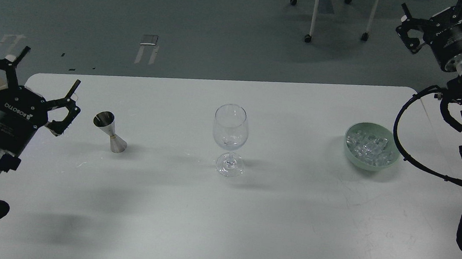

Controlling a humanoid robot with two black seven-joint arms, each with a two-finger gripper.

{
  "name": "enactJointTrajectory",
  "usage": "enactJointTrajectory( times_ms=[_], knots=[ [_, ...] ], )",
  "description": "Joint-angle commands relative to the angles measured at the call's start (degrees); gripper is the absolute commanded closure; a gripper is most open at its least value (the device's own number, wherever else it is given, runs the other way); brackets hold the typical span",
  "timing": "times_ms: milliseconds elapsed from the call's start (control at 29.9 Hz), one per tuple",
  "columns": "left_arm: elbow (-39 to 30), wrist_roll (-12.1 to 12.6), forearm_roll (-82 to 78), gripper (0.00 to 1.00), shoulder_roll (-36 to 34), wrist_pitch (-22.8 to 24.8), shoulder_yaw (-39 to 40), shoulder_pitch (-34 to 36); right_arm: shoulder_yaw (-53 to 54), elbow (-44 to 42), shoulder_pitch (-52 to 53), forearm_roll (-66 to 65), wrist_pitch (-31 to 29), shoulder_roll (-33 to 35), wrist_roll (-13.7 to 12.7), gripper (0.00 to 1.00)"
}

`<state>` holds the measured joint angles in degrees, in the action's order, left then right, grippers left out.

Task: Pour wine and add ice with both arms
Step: 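Lower the left gripper toward the metal jigger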

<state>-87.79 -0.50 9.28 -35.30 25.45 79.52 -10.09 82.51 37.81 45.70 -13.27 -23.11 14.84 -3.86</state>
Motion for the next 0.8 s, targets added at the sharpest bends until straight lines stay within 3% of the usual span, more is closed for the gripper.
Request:
enactJointTrajectory(
  times_ms=[0, 167, 468, 669, 769],
  knots=[
    [-0.4, 1.3, 0.6, 0.02, 3.7, -1.5, -0.3, -2.7, 0.0, 0.2, -0.5, 0.0, 0.0, 0.4, 0.0, 0.0],
    [-0.4, 1.2, 0.6, 0.02, 8.7, -6.0, -0.6, -3.0, 0.0, 0.3, -0.6, 0.0, 0.1, 0.4, 0.0, 0.0],
    [-0.3, 1.2, 0.6, 0.04, 15.5, -7.5, -0.6, -5.3, 0.0, 1.2, -2.5, -0.1, 0.3, 1.4, 0.0, 0.0],
    [-0.2, 1.2, 0.7, 0.16, 16.6, -8.5, -0.7, -6.1, 0.0, 2.5, -4.3, -0.1, 0.3, 1.8, 0.0, 0.0],
    [0.1, 1.2, 0.7, 0.16, 18.3, -9.2, -0.7, -6.2, 0.1, 2.7, -4.8, -0.1, 0.3, 1.9, 0.0, 0.0]
  ],
)
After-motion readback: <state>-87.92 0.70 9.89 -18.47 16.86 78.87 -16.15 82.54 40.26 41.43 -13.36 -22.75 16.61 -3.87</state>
